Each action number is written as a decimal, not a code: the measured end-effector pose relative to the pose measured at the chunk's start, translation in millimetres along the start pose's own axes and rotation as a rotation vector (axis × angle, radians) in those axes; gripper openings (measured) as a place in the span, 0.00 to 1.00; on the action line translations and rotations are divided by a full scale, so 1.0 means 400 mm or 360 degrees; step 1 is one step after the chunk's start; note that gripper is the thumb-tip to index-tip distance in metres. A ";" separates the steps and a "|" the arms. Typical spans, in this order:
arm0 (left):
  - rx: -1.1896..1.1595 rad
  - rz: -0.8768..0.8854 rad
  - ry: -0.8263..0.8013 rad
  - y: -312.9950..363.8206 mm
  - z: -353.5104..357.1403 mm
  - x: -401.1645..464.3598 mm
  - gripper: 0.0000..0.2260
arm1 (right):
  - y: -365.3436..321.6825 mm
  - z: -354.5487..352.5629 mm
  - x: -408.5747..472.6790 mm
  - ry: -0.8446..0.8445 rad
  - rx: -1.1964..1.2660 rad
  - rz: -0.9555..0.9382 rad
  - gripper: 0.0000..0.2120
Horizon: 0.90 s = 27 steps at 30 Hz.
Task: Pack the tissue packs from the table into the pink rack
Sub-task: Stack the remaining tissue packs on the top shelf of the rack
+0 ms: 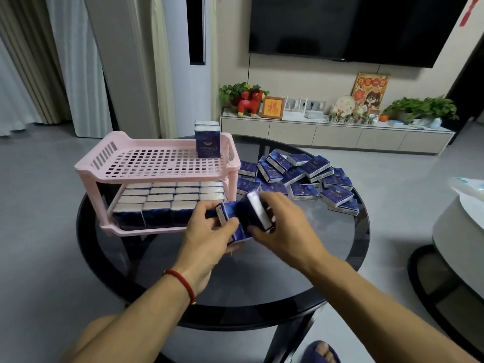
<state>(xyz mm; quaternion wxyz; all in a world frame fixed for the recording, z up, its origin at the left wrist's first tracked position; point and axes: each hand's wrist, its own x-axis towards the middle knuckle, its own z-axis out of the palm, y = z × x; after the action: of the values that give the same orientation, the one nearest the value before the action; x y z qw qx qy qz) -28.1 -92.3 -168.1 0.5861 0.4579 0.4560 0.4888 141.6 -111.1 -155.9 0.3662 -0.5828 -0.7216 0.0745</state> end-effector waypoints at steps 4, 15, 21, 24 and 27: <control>-0.0191 -0.0095 -0.0058 0.026 -0.008 -0.007 0.13 | -0.008 0.034 -0.027 -0.0294 -0.0024 -0.0221 0.34; -0.0133 -0.0048 -0.0180 0.032 -0.004 -0.020 0.19 | 0.016 0.001 -0.016 -0.0197 0.0504 0.0119 0.34; 0.0054 -0.0003 -0.0325 0.011 -0.017 -0.001 0.25 | 0.038 0.009 -0.020 -0.0295 0.0380 0.0045 0.33; 0.0432 0.0076 -0.0418 -0.012 -0.019 -0.002 0.28 | 0.052 0.030 -0.028 -0.0381 0.0226 -0.0026 0.33; 0.0888 0.0208 -0.0434 -0.034 -0.025 -0.002 0.25 | 0.071 0.051 -0.029 -0.0433 0.0053 -0.0059 0.26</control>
<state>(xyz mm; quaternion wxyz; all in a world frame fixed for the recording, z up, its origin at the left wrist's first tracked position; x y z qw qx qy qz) -35.7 -93.6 -183.1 0.4610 0.6907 0.4592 0.3156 152.2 -106.3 -190.9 0.2759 -0.5478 -0.7738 0.1581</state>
